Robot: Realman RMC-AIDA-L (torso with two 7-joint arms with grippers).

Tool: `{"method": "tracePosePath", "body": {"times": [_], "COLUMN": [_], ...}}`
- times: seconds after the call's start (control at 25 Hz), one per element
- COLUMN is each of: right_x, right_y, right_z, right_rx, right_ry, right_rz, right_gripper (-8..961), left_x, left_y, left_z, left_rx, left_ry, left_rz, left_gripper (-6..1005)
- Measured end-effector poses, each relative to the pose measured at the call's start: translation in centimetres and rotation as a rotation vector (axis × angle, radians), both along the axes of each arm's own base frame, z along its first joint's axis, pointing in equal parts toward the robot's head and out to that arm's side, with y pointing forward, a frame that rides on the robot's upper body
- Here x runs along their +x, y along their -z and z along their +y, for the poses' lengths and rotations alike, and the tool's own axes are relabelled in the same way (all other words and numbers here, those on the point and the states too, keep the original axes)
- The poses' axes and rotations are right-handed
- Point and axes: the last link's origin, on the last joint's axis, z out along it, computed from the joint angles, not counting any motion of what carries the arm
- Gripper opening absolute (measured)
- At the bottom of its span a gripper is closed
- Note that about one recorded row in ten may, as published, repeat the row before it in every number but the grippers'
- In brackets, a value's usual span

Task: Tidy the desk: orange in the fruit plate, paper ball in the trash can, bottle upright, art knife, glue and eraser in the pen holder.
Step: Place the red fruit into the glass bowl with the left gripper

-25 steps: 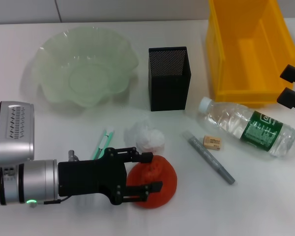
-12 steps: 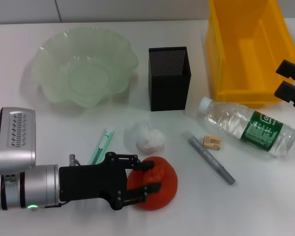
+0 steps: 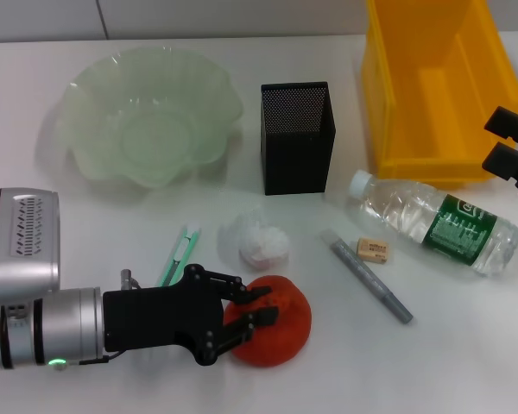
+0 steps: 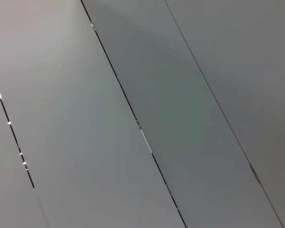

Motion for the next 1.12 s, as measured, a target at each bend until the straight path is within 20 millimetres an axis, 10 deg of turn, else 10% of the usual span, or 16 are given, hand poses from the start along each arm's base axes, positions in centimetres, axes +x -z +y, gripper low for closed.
{"method": "tracePosePath", "body": {"times": [0.64,1.12], "right_x": [0.5,0.6], "right_y": [0.6,1.7], "right_z": [-0.6,-0.7], "right_rx": [-0.002,-0.033], "right_ry": [0.017,0.029], "right_rz": [0.015,0.004], "right_gripper": [816,816], "left_x": [3.7,4.2], "left_y": [-4.0,-7.1], "left_z": [0.9,9.3], "left_rx": [0.075,0.503], "left_ry": [0.140,-0.087], "left_rz": [-0.251,-0.249], "left_gripper": [170,162]}}
